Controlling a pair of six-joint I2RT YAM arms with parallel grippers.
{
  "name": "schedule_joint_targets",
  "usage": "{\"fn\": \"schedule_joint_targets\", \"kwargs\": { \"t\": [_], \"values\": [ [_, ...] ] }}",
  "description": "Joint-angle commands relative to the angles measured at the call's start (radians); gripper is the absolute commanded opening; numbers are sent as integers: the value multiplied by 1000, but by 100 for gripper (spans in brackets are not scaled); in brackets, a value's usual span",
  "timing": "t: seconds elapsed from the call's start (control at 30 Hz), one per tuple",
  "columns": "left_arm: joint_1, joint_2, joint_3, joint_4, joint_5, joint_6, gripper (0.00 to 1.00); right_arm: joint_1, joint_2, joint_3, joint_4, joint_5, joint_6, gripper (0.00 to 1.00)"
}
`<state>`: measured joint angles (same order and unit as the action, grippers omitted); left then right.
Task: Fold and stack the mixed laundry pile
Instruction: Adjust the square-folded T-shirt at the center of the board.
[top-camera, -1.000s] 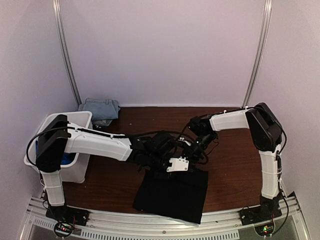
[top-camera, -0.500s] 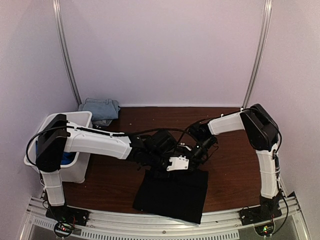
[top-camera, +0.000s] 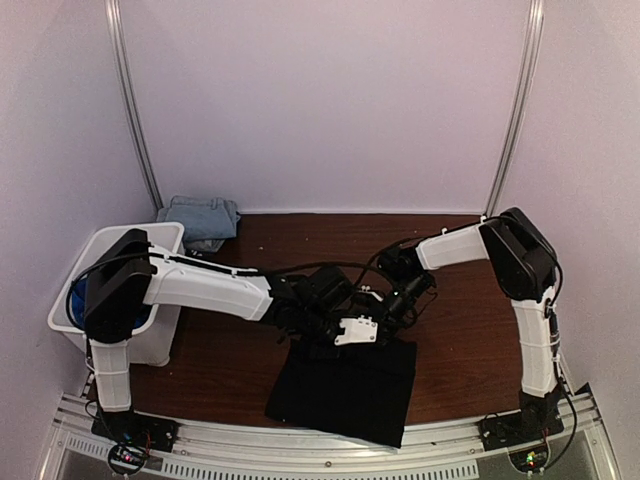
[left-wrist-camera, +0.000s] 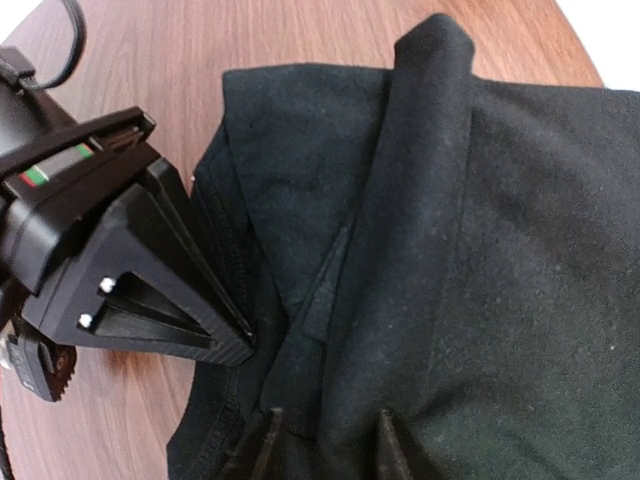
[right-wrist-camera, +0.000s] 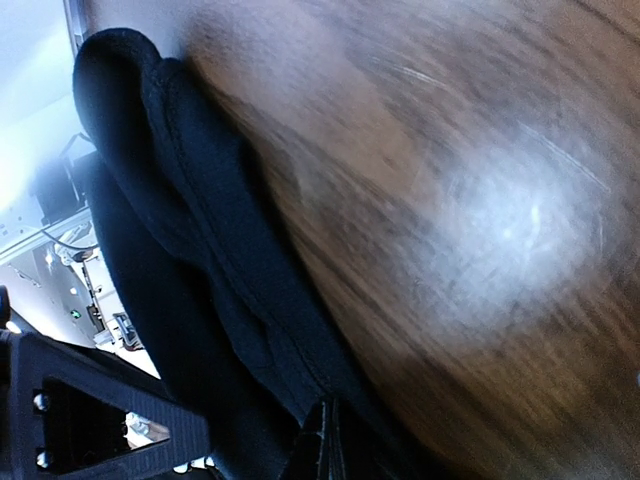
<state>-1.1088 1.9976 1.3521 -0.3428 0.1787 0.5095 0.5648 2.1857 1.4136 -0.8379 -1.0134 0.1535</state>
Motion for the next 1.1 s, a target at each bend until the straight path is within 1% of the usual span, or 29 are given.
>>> {"fn": "schedule_joint_targets", "kwargs": {
  "t": [0.0,0.07,0.2,0.37,0.53,0.67,0.87,1.07],
  "values": [
    [8,22,41,-9,-2,2,24,-3,49,-17,37,73,-2,3],
    [8,16,53,-10,-3,6,14,-3,54,-13,37,72,-2,3],
    [8,1,101,-30,-19,12,0,-3,61,-17,39,70,-1,3],
    [8,-26,149,-30,-79,-2,0,-3,62,-32,47,65,0,2],
    [23,-19,178,-9,-114,-2,0,-2,59,-38,54,59,0,2],
    [46,-7,203,-2,-116,-3,0,-2,60,-35,53,55,0,2],
    [58,16,199,41,-137,3,0,-3,56,-25,46,48,0,2],
    [59,32,189,52,-87,3,0,-15,20,56,2,58,10,7]
  ]
}}
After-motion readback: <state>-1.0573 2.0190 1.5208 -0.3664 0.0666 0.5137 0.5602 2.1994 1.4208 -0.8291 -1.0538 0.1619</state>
